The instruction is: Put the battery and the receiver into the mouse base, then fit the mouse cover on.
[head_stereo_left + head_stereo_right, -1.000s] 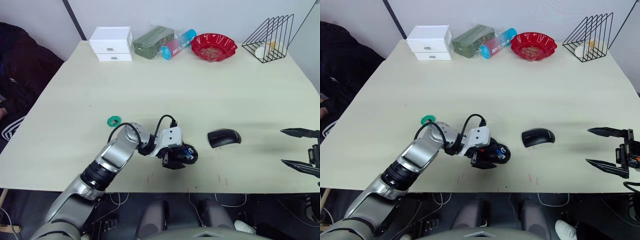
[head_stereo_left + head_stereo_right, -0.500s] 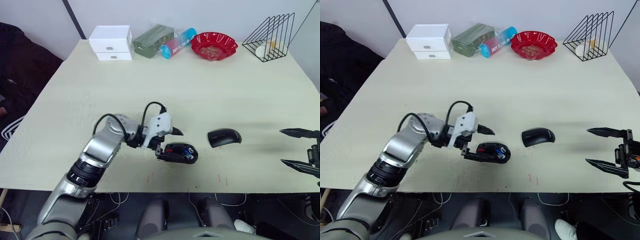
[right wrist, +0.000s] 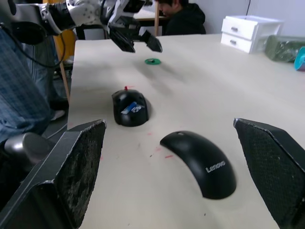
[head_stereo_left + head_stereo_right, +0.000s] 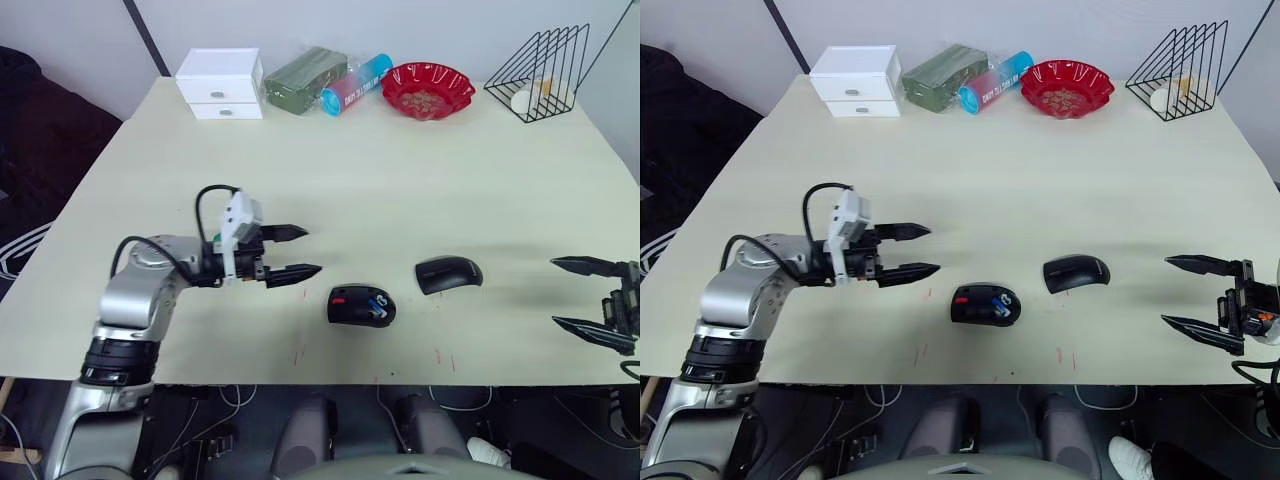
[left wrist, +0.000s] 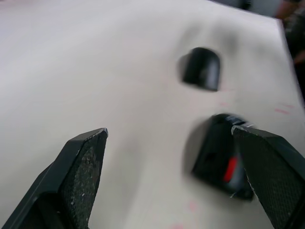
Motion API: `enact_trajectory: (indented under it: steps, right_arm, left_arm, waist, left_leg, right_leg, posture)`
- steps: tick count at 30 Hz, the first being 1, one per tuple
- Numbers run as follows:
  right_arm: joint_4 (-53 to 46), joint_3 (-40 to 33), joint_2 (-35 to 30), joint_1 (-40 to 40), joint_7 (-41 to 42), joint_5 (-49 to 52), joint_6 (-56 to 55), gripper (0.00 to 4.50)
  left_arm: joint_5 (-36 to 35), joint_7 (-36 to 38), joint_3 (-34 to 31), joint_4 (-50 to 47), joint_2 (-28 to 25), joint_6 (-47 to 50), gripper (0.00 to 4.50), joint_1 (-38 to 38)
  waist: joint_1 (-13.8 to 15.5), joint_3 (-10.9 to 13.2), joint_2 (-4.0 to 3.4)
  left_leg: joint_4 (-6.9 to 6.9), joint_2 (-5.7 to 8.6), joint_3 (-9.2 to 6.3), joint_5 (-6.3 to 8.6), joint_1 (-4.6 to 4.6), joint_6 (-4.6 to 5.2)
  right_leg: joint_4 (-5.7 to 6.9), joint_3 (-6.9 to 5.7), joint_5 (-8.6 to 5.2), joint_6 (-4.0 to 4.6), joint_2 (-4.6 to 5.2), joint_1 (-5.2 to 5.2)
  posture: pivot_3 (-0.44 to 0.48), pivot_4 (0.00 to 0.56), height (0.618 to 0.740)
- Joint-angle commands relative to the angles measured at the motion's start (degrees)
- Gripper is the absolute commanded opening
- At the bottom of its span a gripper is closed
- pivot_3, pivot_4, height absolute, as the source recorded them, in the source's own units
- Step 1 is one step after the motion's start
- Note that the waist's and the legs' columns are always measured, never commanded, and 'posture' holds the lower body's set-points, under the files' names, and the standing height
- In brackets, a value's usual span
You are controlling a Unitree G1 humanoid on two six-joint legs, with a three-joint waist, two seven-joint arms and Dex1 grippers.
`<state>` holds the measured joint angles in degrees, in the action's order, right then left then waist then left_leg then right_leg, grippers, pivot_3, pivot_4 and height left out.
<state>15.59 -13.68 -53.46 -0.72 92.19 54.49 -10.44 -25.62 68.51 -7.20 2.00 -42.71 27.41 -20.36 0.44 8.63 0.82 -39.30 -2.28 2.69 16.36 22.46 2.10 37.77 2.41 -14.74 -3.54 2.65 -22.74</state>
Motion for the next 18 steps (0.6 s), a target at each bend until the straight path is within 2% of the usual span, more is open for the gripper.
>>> enact_trajectory:
  steps: [1,3,10,18]
  right_arm:
    - [-1.2,-2.49,0.28,0.61,0.31,0.15,0.29,4.5]
    - [-1.26,-2.92,0.73,0.76,0.31,-0.07,0.59,4.5]
    - [-0.52,-4.73,2.6,-0.08,0.31,-1.45,-0.72,4.5]
    - [-1.16,-5.55,3.85,-1.76,0.31,-2.62,-2.71,4.5]
  left_arm:
    - [-0.93,1.16,-3.77,2.86,-2.07,-2.97,4.45,0.34]
    - [-1.37,1.19,-4.82,5.19,-2.45,-3.14,4.45,0.06]
    - [4.39,-1.3,-6.81,18.85,-5.5,-15.45,4.45,-2.29]
    - [8.14,-0.29,-4.74,30.64,-7.53,-18.43,4.45,-6.58]
  waist:
    - [0.06,0.01,-0.01]
    - [0.31,0.01,-0.01]
    - [0.3,0.03,0.02]
    - [0.36,0.05,0.03]
  left_leg:
    - [0.0,0.0,0.0,0.0,0.0,0.0]
    - [-0.01,0.01,0.04,0.0,0.01,0.0]
    - [0.0,0.02,0.02,0.0,0.04,0.0]
    - [-0.01,0.03,0.06,0.0,0.06,-0.01]
  right_leg:
    - [0.0,-0.01,0.0,0.0,0.0,0.0]
    - [-0.01,0.0,0.0,-0.01,0.03,0.01]
    - [-0.02,-0.07,0.0,-0.01,0.03,0.0]
    - [-0.01,-0.1,0.01,-0.02,0.04,0.0]
  posture:
    - [0.0,0.15,0.74]
    - [0.0,0.15,0.74]
    - [0.0,0.15,0.74]
    - [0.0,0.15,0.74]
